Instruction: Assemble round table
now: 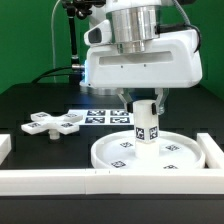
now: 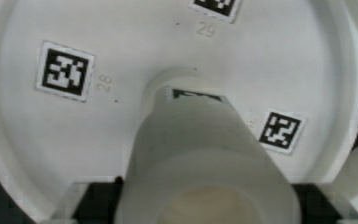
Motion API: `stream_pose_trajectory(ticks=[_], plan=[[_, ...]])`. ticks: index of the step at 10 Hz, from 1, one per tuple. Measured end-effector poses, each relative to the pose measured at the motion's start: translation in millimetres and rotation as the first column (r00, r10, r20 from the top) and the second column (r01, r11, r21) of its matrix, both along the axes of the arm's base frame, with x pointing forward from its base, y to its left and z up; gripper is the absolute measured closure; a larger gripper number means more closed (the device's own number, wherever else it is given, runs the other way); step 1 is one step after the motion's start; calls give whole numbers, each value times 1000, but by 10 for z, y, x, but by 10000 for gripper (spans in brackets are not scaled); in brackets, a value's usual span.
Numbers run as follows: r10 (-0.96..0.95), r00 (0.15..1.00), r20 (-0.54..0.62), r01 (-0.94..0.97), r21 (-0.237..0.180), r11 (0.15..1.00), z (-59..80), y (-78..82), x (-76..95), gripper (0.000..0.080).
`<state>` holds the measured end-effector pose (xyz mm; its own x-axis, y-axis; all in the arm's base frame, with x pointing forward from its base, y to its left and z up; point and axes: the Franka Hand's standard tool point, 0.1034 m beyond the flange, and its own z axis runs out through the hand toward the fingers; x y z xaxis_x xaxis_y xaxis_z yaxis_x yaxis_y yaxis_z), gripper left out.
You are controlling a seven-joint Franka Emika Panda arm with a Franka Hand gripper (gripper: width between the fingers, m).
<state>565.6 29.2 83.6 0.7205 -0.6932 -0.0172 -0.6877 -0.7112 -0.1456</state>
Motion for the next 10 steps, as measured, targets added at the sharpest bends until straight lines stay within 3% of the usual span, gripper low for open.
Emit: stream_pose_trajectory(ticks=[2, 3, 5, 7, 10], plan=[[-105, 994, -14, 105, 15, 994, -3, -3, -5, 390], [-277, 960, -43, 279, 43, 959, -9, 1, -22, 390], [-461, 883, -90, 467, 70, 881, -17, 17, -37, 390], [-663, 734, -149, 678, 101, 728, -26, 25, -33, 390], [-741, 644, -190, 764, 109, 636, -16, 43, -25, 390]])
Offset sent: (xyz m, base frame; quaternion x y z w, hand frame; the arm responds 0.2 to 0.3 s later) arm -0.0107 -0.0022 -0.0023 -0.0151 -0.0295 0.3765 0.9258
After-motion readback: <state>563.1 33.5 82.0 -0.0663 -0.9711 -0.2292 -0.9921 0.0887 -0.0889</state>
